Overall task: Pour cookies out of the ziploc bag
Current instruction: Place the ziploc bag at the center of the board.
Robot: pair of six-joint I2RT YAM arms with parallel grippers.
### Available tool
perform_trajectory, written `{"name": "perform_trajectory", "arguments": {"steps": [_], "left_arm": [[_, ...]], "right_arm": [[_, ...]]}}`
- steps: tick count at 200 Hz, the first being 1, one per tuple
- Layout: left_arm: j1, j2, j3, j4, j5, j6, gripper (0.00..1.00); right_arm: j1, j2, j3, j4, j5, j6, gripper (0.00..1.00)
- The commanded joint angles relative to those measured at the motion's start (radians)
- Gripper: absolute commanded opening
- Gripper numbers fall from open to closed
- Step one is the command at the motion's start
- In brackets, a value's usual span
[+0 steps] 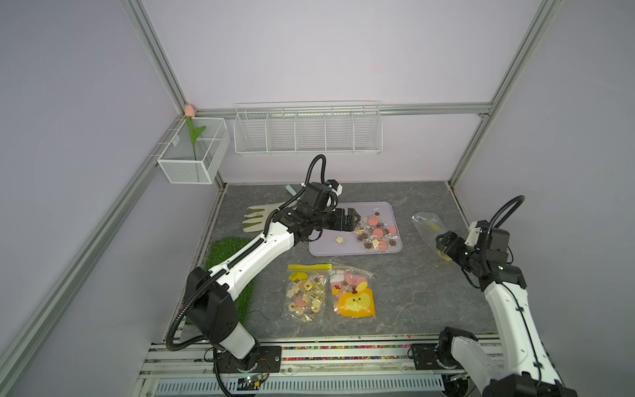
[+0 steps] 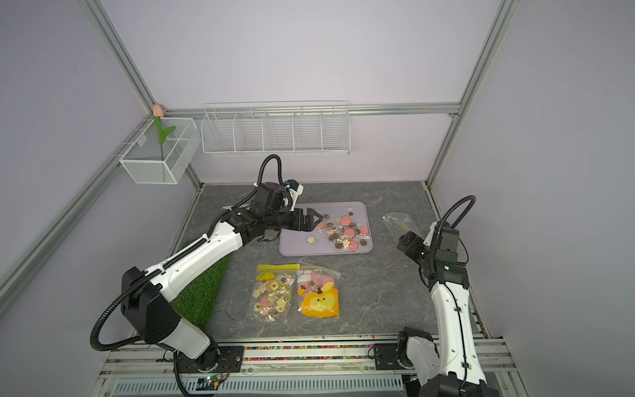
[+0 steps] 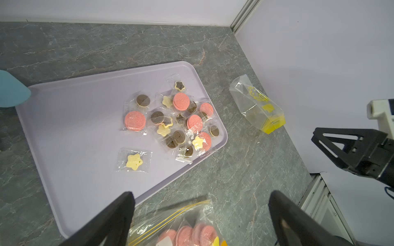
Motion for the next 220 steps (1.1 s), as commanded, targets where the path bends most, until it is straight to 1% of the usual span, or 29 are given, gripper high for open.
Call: {"name": "perform_trajectory", "arguments": {"steps": [1,20,30,55,82,98,117,122,127,144,167,186,220], "left_arm": [[0.008,-0.031,-0.052,0.06,-0.021,-0.042,1.0],[0.011,-0.063,-0.1,0.072,-0.03,-0.033,1.0],[0.017,-0.074,-0.112,0.055,-0.026,-0.025,1.0],[0.027,-0.11,-0.158,0.034,-0.02,-0.017,1.0],[0.041,-0.141,-0.21,0.016,-0.003,-0.025,0.98],[0.053,-0.155,-0.232,-0.016,-0.012,-0.047,0.97],[0.072,-0.178,-0.262,-0.057,-0.031,-0.072,0.96],[0.076,-0.187,-0.272,-0.062,-0.033,-0.075,0.96],[0.08,-0.194,-0.283,-0.066,-0.036,-0.079,0.96],[0.091,-0.227,-0.318,-0.07,-0.054,-0.105,0.96],[0.108,-0.28,-0.359,-0.082,-0.081,-0.1,0.96],[0.146,-0.32,-0.394,-0.09,-0.085,-0.115,0.97],[0.22,-0.396,-0.442,-0.111,-0.077,-0.131,0.98]], "right_arm": [[0.077,-0.015,0.037,-0.053,-0.012,-0.031,0.91],[0.116,-0.018,0.043,-0.062,-0.08,-0.047,0.94],[0.135,-0.019,0.03,-0.06,-0.126,-0.052,0.96],[0.179,-0.028,-0.027,-0.039,-0.198,-0.06,1.0],[0.236,-0.001,-0.081,0.017,-0.296,-0.052,0.98],[0.3,0.029,-0.096,0.063,-0.348,-0.064,0.97],[0.384,0.069,-0.102,0.124,-0.378,-0.095,0.95],[0.396,0.083,-0.099,0.136,-0.378,-0.103,0.94],[0.44,0.096,-0.097,0.146,-0.374,-0.106,0.94],[0.509,0.138,-0.09,0.191,-0.356,-0.111,0.91],[0.596,0.2,-0.091,0.274,-0.329,-0.106,0.89],[0.671,0.273,-0.062,0.293,-0.26,-0.113,0.88],[0.807,0.425,0.001,0.363,-0.183,-0.113,0.85]]}}
